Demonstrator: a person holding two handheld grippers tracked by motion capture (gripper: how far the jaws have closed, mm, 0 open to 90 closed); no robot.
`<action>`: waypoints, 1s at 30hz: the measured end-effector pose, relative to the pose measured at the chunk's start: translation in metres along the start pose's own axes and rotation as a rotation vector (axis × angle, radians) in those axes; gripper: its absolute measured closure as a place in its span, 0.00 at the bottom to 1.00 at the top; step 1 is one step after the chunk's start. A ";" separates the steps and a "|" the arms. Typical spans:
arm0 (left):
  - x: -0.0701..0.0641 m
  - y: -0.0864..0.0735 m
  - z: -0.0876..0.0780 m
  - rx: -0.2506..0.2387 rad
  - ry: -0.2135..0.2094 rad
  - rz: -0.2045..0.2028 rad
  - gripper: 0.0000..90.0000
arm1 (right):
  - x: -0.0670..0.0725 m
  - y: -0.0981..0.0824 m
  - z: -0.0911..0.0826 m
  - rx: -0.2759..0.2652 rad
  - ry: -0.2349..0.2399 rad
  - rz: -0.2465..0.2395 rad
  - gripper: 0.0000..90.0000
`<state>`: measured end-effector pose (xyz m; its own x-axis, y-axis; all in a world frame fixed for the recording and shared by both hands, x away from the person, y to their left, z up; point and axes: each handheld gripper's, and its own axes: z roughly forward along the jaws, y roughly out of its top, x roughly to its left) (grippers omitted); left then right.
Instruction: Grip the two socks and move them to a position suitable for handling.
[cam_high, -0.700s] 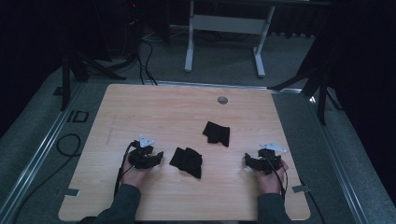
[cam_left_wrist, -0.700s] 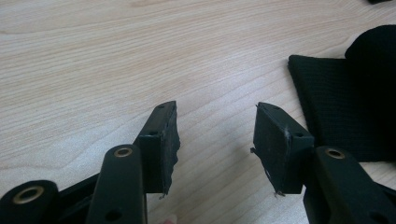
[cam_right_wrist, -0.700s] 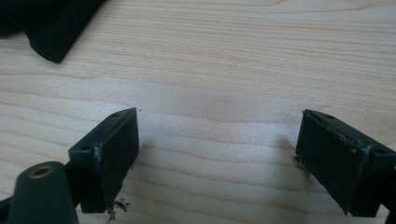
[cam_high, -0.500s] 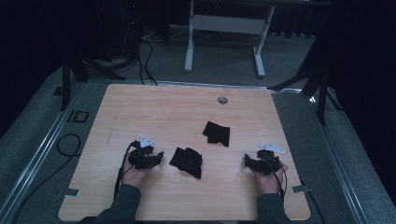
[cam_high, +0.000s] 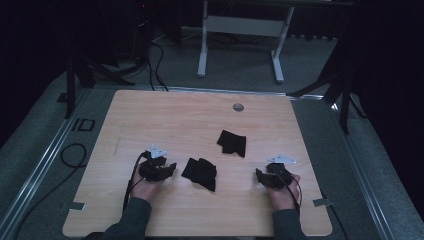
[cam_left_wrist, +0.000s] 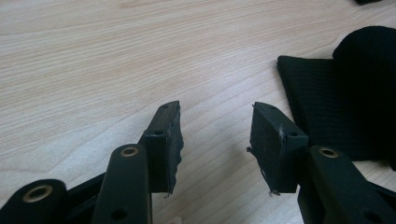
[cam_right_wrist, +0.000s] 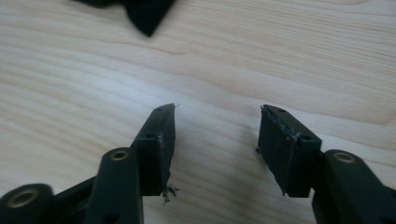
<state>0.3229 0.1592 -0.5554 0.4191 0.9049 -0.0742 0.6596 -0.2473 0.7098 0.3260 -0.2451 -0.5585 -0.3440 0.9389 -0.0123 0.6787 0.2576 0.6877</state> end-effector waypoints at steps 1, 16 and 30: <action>0.000 0.000 0.000 -0.001 0.000 0.000 0.60 | 0.002 0.000 0.000 0.003 0.005 -0.008 0.52; -0.002 0.000 0.000 0.001 -0.006 0.006 0.60 | 0.048 0.011 -0.004 0.001 0.113 -0.137 0.56; -0.001 0.000 -0.001 0.000 -0.006 -0.001 0.60 | 0.102 0.034 -0.013 -0.026 0.303 -0.180 0.58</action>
<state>0.3219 0.1587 -0.5544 0.4220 0.9032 -0.0790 0.6600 -0.2463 0.7098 0.3060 -0.1438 -0.5273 -0.6361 0.7676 0.0785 0.5744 0.4031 0.7124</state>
